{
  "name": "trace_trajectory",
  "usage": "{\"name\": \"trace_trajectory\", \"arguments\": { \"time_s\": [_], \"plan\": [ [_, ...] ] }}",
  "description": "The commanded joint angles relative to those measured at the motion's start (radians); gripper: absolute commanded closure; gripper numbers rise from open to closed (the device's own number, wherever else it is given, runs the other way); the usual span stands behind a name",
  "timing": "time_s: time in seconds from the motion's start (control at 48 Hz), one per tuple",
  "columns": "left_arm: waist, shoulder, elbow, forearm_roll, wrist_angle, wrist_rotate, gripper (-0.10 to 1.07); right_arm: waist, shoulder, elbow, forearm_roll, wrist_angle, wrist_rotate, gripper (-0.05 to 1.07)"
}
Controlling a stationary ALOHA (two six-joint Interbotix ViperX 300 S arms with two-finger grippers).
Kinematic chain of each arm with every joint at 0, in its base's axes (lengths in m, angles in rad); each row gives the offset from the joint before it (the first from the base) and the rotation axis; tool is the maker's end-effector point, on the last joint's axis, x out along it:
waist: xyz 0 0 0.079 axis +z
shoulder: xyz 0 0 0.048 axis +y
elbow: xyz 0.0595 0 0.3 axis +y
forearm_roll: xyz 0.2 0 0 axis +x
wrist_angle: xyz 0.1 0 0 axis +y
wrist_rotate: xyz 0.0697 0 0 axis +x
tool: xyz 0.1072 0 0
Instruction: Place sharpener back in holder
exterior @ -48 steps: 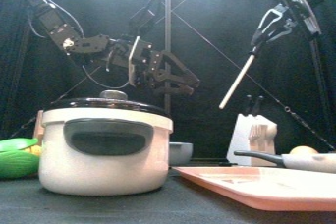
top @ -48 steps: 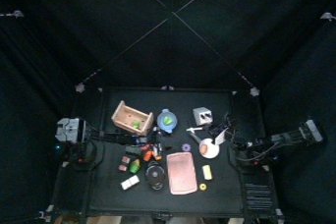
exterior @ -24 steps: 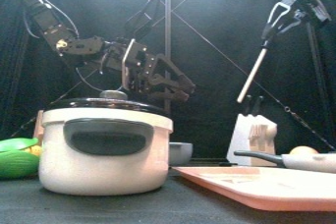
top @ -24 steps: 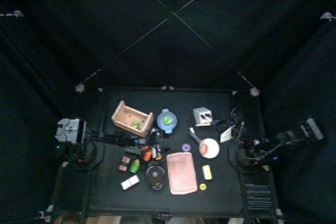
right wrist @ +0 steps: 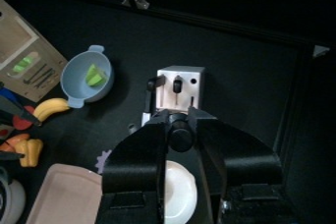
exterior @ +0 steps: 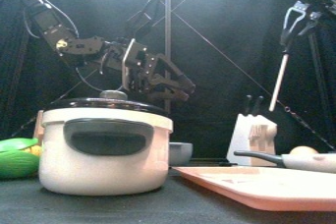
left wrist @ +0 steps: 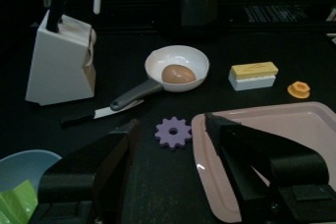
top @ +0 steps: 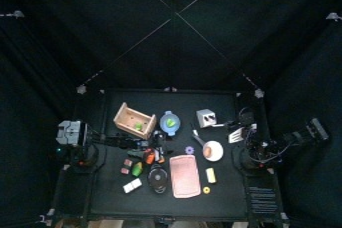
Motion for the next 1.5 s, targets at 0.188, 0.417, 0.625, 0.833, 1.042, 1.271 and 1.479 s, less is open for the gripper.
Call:
{"name": "trace_trajectory", "arguments": {
  "time_s": [0.188,0.417,0.625,0.833,1.042,1.271,1.479],
  "plan": [
    [0.002,-0.014,-0.011,0.000,-0.011,0.003,0.06,-0.018,0.014,0.015,-0.084,0.008,-0.005,0.52],
    [0.002,-0.017,-0.014,-0.002,-0.018,-0.002,0.06,-0.044,0.028,0.066,-0.095,0.008,0.000,0.52],
    [0.002,-0.017,-0.003,-0.023,-0.109,-0.006,0.06,-0.063,0.046,0.080,-0.101,0.008,-0.002,0.52],
    [-0.014,-0.009,0.002,-0.052,-0.150,-0.006,0.06,-0.063,0.046,0.078,-0.152,-0.006,0.000,0.52],
    [-0.029,-0.012,0.003,-0.078,-0.184,-0.005,0.06,-0.071,0.049,0.081,-0.167,-0.031,0.002,0.52],
    [-0.029,-0.008,0.002,-0.080,-0.189,-0.005,0.06,-0.086,0.064,0.084,-0.186,-0.044,0.002,0.52],
    [-0.029,-0.008,0.003,-0.080,-0.190,-0.005,0.06,-0.115,0.071,0.097,-0.179,-0.061,0.002,0.52]
  ]
}}
